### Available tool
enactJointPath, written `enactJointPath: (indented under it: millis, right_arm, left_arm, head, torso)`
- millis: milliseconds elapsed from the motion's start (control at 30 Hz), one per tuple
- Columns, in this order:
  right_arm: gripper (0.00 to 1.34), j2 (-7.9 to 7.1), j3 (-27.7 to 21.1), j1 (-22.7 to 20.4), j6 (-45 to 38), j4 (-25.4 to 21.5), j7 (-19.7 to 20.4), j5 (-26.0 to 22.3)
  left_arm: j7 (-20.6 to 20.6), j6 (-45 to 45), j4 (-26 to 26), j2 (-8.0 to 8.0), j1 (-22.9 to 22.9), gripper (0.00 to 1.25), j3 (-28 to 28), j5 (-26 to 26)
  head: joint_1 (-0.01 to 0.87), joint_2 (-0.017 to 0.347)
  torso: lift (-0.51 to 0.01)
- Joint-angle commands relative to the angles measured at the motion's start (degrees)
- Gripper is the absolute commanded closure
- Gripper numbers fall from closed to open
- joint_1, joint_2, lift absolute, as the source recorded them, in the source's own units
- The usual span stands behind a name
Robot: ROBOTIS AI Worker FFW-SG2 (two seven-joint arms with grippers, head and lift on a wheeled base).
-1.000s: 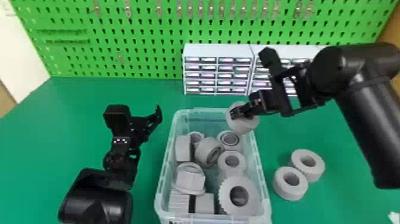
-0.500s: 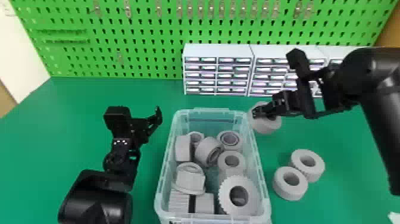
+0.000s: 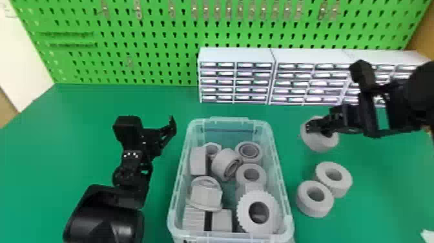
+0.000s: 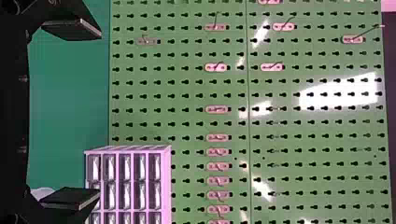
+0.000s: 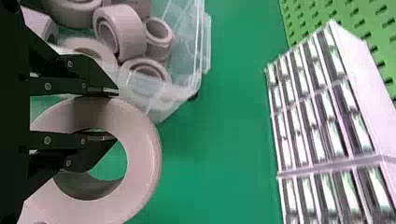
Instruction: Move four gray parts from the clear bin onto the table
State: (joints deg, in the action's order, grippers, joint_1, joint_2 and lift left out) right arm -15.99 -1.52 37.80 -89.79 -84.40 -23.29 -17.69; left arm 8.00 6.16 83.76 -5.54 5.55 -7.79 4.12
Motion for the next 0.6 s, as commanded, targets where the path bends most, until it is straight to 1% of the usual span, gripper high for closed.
enactJointPath:
  millis: [0, 200, 567]
  right_arm:
    - [1.0, -1.15, -2.2, -1.3, -0.3, -0.9, 0.0, 1.3]
    - [1.0, -2.03, -4.6, -2.9, -0.3, -1.7, 0.0, 2.7]
    - [1.0, -3.08, -8.6, -5.5, -0.3, -2.0, 0.0, 5.2]
  left_arm:
    - [0.0, 0.0, 0.0, 0.0, 0.0, 0.1, 0.0, 0.0]
    - [0.0, 0.0, 0.0, 0.0, 0.0, 0.1, -0.2, 0.3]
    - [0.0, 0.0, 0.0, 0.09, 0.1, 0.1, -0.3, 0.4]
  head:
    - [0.693, 0.072]
    - [0.693, 0.072]
    - [0.693, 0.072]
  torso:
    - [-0.052]
    - [-0.052]
    - [-0.052]
